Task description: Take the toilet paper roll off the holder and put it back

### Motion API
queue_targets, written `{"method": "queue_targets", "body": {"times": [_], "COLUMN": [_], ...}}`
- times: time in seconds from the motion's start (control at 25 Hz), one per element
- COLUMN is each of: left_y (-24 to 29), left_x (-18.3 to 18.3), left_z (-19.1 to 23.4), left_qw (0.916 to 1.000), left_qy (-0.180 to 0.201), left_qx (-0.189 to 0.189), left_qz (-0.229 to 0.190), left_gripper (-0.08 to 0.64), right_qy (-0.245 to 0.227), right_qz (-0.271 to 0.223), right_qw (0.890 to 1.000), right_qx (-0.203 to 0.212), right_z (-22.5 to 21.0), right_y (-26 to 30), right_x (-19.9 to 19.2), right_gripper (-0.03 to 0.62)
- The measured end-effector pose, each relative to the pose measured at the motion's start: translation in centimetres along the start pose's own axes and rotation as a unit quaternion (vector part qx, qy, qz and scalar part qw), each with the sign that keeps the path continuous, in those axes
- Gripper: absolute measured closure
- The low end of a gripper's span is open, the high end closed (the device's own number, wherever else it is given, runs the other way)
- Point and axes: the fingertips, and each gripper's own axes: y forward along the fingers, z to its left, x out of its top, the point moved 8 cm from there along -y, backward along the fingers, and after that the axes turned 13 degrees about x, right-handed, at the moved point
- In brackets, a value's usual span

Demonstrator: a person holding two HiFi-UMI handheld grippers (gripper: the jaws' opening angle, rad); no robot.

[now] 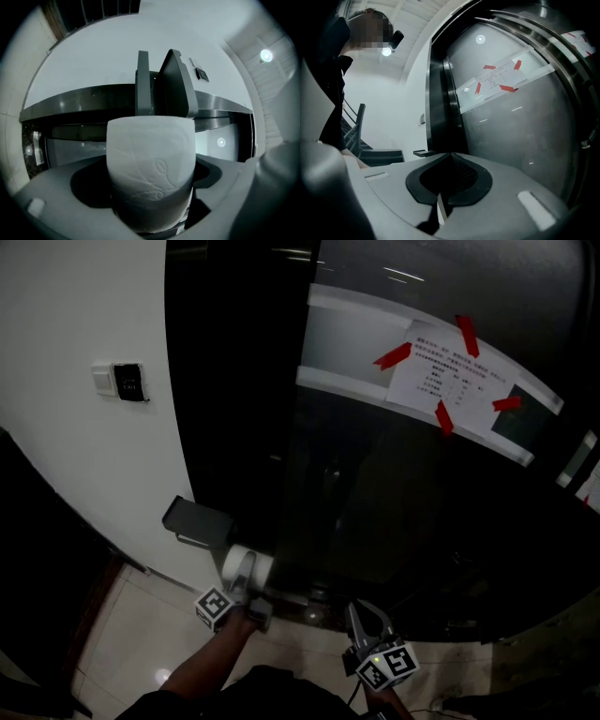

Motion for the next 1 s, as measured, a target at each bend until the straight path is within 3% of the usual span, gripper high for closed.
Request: {"method": "queue_targets", "body": {"times": [0.24, 0.56, 1.0], "left_y": [1.4, 1.6, 1.0], "left_x": [1.3, 3.5, 6.3], "left_z": [0.1, 0.6, 1.2], "left_qw": [0.9998, 0.9990, 0.9987], "left_qy": [0.014, -0.006, 0.014], "left_qx": [0.009, 0.020, 0.014], "left_qz": [-0.010, -0.039, -0.046], "left_gripper": [0.086, 0.086, 0.086], "right_qy": [-0.005, -0.004, -0.013], "right_qz": [0.001, -0.002, 0.012], "right_qw": [1.000, 1.000, 0.999], "right_qx": [0.004, -0.006, 0.033], "right_z": [0.3, -0.2, 1.1], "right_y": [0.0, -0.1, 3.2], "right_x": [0.4, 0.4, 0.1], "right_gripper": [0.578, 0.578, 0.578]}}
